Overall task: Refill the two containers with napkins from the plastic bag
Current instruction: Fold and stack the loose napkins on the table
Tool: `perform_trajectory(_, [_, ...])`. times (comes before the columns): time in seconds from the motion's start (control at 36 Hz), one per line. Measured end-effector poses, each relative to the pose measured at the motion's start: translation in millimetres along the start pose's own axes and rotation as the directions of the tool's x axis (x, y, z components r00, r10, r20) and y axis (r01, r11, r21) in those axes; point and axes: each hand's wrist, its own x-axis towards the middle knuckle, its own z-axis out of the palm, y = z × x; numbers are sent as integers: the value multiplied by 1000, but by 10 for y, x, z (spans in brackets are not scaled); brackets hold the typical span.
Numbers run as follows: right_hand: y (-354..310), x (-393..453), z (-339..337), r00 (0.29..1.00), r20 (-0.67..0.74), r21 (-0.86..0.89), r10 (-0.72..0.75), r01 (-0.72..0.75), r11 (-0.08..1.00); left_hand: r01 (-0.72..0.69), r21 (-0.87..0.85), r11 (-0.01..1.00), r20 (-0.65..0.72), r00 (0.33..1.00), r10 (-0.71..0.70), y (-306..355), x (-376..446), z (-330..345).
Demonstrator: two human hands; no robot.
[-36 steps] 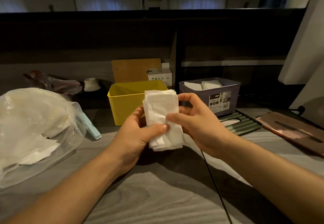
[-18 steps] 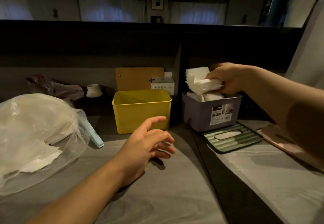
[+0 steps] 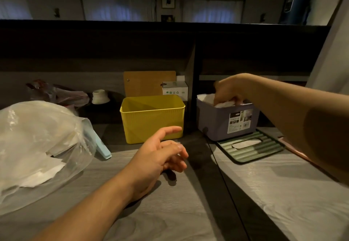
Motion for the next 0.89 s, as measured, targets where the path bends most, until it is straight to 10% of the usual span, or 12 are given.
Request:
perform_trajectory(0.56, [-111,-24,-201,958,-99,-230,-267,239,943,21,-31,999,16,1000,-20,13,-7,8])
perform_trajectory(0.89, [7,15,-182,908,202,-288,-366,413,864,28,-8,1000,24,999,-28,19,-1,-10])
